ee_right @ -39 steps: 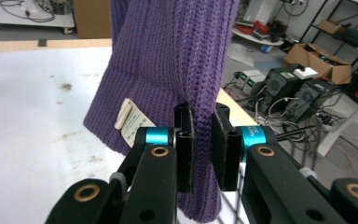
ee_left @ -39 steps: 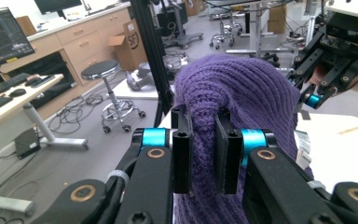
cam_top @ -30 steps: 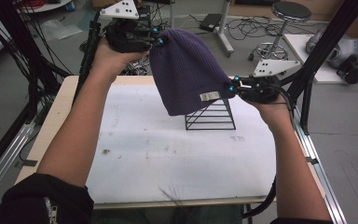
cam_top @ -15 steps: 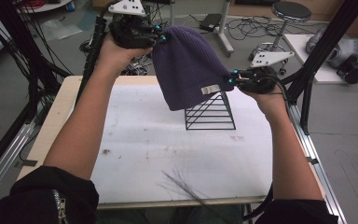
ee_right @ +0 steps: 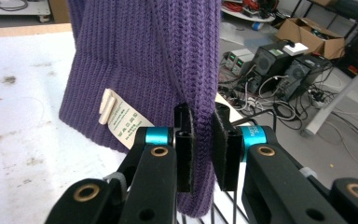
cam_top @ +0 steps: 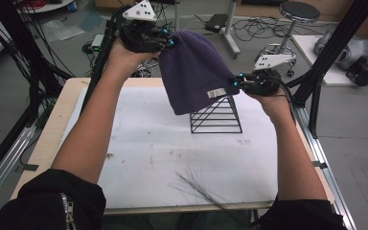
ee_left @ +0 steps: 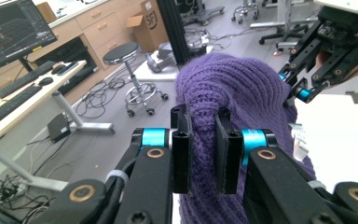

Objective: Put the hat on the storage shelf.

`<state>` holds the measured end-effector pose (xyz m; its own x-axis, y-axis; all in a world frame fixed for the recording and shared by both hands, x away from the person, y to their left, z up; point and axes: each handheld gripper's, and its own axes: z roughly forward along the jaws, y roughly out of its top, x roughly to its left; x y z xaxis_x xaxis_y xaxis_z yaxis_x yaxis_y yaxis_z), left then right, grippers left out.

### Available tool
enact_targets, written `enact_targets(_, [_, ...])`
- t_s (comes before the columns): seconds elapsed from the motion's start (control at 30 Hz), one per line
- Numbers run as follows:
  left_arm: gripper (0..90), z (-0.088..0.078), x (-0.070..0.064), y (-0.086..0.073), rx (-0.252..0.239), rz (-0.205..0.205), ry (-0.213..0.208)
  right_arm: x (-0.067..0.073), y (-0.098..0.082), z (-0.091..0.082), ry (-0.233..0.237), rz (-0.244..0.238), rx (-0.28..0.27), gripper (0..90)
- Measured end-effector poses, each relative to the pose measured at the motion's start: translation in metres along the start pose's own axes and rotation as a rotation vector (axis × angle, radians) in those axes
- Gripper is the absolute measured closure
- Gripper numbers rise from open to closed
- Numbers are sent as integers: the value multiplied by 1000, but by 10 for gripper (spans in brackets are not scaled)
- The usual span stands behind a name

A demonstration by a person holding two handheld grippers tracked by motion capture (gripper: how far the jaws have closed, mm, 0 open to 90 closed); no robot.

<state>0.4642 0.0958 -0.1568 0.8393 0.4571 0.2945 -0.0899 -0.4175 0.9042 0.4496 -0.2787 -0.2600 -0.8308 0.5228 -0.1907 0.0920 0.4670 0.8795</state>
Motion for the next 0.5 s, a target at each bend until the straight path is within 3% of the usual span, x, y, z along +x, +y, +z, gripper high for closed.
enact_targets(0.5, [793, 30, -11, -3, 10, 35, -28, -1, -33, -12, -84, 35, 3, 811])
